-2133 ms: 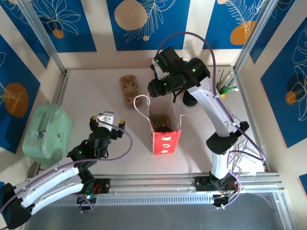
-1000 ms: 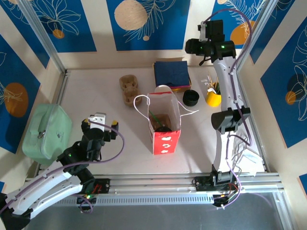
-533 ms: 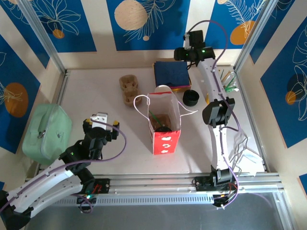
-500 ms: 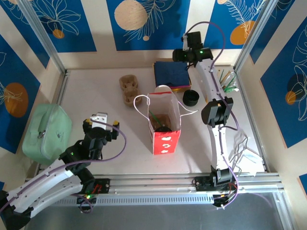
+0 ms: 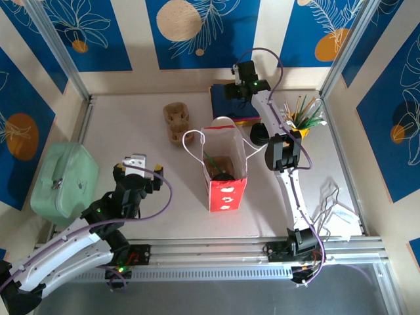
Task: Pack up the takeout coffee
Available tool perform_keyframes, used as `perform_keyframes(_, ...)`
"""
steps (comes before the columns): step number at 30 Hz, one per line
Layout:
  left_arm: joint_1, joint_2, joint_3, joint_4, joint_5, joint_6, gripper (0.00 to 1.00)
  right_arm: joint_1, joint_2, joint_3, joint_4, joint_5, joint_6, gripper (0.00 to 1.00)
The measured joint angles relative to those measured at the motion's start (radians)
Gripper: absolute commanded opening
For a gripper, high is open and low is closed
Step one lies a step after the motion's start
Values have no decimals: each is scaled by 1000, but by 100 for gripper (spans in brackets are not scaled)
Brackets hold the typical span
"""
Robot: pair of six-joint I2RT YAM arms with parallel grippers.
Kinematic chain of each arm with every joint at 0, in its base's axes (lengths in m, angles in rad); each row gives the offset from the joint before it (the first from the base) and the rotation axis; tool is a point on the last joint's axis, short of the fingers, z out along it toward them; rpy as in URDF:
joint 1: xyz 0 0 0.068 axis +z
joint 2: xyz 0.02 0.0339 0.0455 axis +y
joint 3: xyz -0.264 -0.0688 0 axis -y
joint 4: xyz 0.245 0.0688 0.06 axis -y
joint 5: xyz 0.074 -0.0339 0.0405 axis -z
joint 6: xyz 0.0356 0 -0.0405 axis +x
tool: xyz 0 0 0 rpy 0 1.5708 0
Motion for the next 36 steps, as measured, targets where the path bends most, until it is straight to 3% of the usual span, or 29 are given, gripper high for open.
perform_keyframes(24,0,19,0,1,0,-2,99,-3,66,-29,17,73,0,81)
perform_keyframes(36,0,19,0,1,0,-1,99,-3,87,-35,12,85,4,76)
